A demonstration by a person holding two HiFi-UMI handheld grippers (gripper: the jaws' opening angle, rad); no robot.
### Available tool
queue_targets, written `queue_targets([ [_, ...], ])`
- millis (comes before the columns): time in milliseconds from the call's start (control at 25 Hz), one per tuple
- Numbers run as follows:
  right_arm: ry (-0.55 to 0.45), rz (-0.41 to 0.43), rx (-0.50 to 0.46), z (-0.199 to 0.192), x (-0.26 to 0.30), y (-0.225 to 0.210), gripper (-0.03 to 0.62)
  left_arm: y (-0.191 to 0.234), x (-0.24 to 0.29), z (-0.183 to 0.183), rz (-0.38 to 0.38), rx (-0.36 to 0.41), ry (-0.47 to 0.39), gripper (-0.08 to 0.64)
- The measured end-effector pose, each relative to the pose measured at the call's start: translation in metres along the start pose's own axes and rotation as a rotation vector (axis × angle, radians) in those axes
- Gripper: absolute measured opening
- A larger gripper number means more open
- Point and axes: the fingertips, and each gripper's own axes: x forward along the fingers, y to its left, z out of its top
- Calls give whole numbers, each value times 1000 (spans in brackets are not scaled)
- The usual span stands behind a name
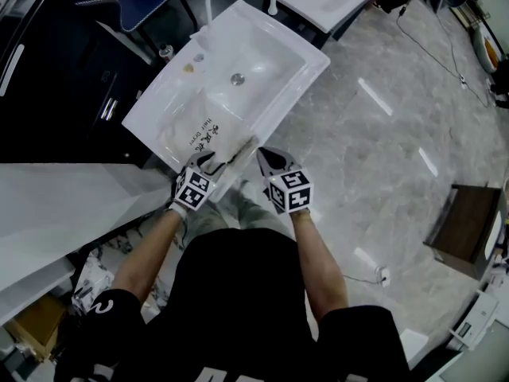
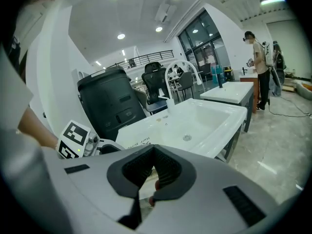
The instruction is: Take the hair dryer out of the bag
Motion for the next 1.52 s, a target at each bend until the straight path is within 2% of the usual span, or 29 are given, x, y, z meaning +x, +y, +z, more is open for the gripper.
queue_targets([
  [120, 8, -11, 8, -3, -2, -3, -9, 3, 4, -3, -12, -1, 8, 144],
  [320, 12, -24, 15, -5, -2, -4, -11, 11, 2, -5, -25, -36, 26, 18],
  [360, 11, -25, 15, -4, -2, -4, -9, 14, 0, -3, -29, -48, 21, 14],
  [520, -5, -24, 13, 4, -2, -5, -9, 37, -16, 22, -27, -127, -51, 11],
  [640, -18, -16, 14, 13, 0, -4, -11, 74, -34, 51, 24, -186, -131, 11],
  [800, -18, 7, 7, 20, 8, 6, -11, 105, -47, 65, 57, -207, -159, 11],
  [920, 1, 31, -7, 21, 18, 15, -9, 104, -47, 60, 38, -186, -155, 11],
  [1200, 84, 80, -85, 16, 59, 42, -9, 112, -46, 58, -5, -211, -187, 11],
  [1520, 255, 115, -152, -21, 134, 56, -1, 130, -40, 60, -99, -204, -226, 11],
])
